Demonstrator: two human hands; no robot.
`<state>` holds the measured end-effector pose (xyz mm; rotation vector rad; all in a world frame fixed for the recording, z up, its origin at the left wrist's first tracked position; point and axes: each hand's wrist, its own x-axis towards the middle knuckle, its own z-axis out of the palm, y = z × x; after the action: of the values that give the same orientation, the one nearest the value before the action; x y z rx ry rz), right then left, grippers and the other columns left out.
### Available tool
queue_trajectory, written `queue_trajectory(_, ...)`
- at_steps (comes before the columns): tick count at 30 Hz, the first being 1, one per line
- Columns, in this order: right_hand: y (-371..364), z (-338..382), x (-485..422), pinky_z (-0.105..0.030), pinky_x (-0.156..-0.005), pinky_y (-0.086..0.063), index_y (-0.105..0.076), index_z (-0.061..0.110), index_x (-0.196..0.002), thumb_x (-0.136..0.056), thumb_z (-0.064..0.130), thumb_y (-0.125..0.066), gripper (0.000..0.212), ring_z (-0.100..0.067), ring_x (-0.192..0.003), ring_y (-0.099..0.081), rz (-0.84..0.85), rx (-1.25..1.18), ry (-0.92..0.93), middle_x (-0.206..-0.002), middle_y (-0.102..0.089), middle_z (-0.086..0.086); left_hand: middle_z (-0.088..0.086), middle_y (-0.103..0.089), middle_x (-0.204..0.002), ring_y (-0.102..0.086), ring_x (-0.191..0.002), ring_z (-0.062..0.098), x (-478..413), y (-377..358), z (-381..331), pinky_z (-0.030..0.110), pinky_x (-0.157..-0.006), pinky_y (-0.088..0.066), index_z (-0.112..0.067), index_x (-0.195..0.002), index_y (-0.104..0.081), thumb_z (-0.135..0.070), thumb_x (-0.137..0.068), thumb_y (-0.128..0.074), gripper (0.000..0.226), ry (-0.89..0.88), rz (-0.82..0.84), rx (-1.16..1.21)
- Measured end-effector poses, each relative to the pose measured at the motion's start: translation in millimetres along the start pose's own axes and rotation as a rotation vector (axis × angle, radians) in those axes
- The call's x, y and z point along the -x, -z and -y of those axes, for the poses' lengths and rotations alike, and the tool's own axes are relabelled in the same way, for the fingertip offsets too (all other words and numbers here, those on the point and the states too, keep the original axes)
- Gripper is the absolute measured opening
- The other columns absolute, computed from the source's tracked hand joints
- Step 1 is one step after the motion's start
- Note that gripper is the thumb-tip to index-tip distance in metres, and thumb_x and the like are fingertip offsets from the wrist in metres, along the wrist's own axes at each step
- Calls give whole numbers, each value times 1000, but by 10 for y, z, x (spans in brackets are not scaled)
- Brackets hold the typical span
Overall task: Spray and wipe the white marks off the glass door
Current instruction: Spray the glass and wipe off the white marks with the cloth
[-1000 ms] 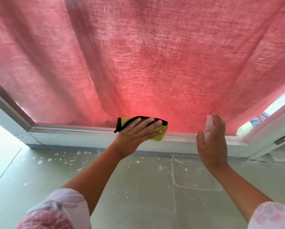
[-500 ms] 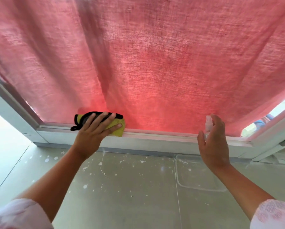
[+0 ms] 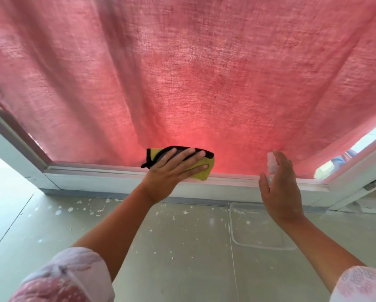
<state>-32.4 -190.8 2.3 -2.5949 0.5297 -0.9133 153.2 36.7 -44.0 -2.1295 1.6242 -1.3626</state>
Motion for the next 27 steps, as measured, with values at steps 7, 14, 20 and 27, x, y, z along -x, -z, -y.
queue_trajectory(7, -41, 110, -83, -29, -86, -39, -39, -8, -133, -87, -1, -59, 51, -36, -107, -51, -54, -54, 44, -119, -50, -25, 3, 0, -162, -3, -148, 26, 452, -2, 361, 44, -120, -4, -31, -153, -14, 2, -82, -38, 82, 310, -84, 53)
queue_trajectory(14, -135, 151, -143, -14, -93, -29, -40, -12, -130, -86, -3, -59, 49, -34, -109, -49, -123, -121, 62, -118, -51, -26, 46, -9, -144, 9, -145, 40, 367, 138, 422, 52, -117, 3, -20, -153, 1, 4, -90, -45, 82, 882, -209, 300)
queue_trajectory(20, -40, 74, -200, -27, -86, -38, -42, -10, -130, -85, -4, -59, 48, -34, -102, -51, -119, -96, 88, -113, -52, -25, 43, -2, -148, 2, -139, 54, -325, 175, 52, 46, -117, 7, 11, -146, -9, 1, -95, -38, 59, 1364, -420, 485)
queue_trajectory(27, 5, 33, -212, -22, -85, -37, -42, -10, -129, -85, -5, -62, 49, -27, -100, -49, -145, -97, 108, -112, -52, -25, 39, 0, -151, 4, -141, 52, -841, 289, -124, 54, -116, 3, 11, -146, -7, 4, -92, -42, 65, 1449, -522, 572)
